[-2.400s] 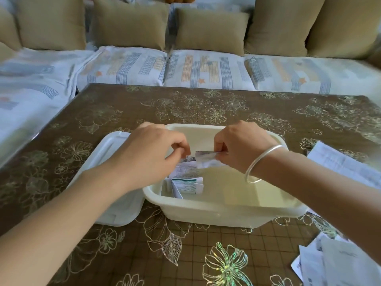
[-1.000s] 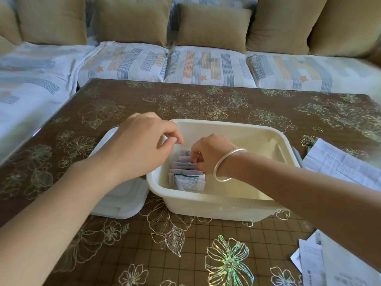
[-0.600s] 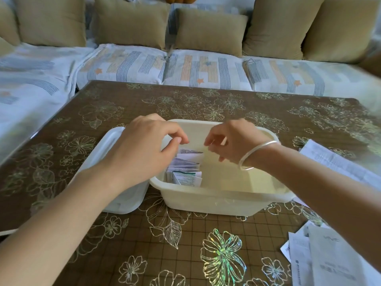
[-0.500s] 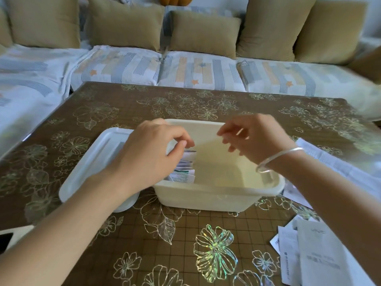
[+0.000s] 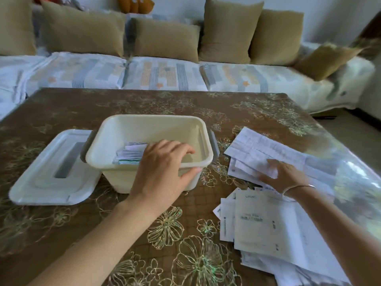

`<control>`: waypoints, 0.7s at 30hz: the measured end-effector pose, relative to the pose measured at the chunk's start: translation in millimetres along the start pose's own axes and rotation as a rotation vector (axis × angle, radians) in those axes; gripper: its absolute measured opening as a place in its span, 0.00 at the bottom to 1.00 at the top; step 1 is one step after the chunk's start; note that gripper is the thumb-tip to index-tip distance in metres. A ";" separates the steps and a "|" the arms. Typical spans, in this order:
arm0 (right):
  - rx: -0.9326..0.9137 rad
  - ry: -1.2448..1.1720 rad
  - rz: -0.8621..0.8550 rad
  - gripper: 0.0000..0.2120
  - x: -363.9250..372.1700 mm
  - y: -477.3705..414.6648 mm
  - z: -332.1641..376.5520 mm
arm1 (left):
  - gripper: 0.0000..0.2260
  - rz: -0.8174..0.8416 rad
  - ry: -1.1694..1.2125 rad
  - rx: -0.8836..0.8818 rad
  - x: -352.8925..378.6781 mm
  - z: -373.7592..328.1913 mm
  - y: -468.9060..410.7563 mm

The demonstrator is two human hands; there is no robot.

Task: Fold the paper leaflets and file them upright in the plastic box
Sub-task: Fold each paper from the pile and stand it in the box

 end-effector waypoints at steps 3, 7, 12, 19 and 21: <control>-0.079 0.126 -0.086 0.26 -0.3 0.9 4.4 | 0.16 -0.023 -0.005 -0.002 0.6 -6.0 4.4; -0.201 0.322 -0.213 0.10 0.3 7.6 22.3 | 0.14 -0.090 0.001 0.033 -6.2 -11.6 10.5; -0.166 0.146 -0.238 0.14 -3.1 7.3 10.7 | 0.12 -0.152 0.004 0.073 -15.3 -17.8 18.7; -0.234 -0.833 -0.670 0.07 -86.4 59.9 20.5 | 0.10 -0.249 0.076 0.190 -30.0 -50.4 27.1; -0.242 -1.230 -0.646 0.08 -106.0 76.1 23.5 | 0.14 -0.258 0.085 0.206 -29.9 -58.8 25.9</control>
Point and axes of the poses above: each hand's wrist, its own y-axis away from the middle knuckle, its own x-axis out of the palm, z = x × y, the point moved 7 cm from there along -y, towards the middle knuckle, and after that the axes turned 12 degrees about -y, right-handed, at the moved point
